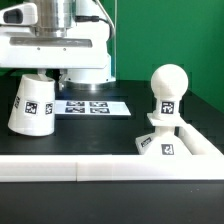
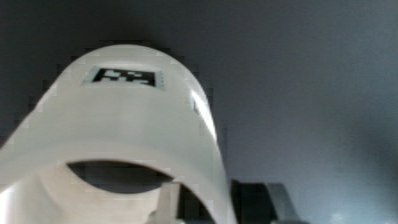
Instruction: Assemble lamp
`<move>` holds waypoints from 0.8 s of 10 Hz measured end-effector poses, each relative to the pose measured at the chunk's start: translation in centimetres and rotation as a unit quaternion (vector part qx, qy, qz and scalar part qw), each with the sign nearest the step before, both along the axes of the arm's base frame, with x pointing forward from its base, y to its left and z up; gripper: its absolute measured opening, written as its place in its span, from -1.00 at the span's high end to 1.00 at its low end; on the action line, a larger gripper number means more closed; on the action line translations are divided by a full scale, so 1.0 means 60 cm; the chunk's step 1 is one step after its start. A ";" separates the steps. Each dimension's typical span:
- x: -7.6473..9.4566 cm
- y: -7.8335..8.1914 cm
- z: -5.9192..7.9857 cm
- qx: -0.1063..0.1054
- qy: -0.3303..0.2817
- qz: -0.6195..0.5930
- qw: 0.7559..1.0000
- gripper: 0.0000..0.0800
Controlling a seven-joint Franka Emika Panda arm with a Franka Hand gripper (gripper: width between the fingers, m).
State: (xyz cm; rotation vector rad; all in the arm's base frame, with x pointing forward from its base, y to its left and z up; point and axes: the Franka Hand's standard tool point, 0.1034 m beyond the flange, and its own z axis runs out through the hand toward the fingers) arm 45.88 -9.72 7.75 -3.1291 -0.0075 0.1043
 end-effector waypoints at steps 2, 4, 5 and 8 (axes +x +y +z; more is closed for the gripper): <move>0.004 0.027 0.009 0.007 0.010 -0.027 1.000 0.89; 0.037 0.081 0.049 0.021 0.019 -0.047 0.998 0.89; 0.062 0.105 0.077 0.027 0.024 -0.061 0.997 0.89; 0.142 0.122 0.145 0.048 -0.002 -0.079 0.996 0.89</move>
Offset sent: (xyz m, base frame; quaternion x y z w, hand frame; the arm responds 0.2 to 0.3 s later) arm 0.0367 0.0625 0.0458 0.0529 -0.0289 0.0899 0.9941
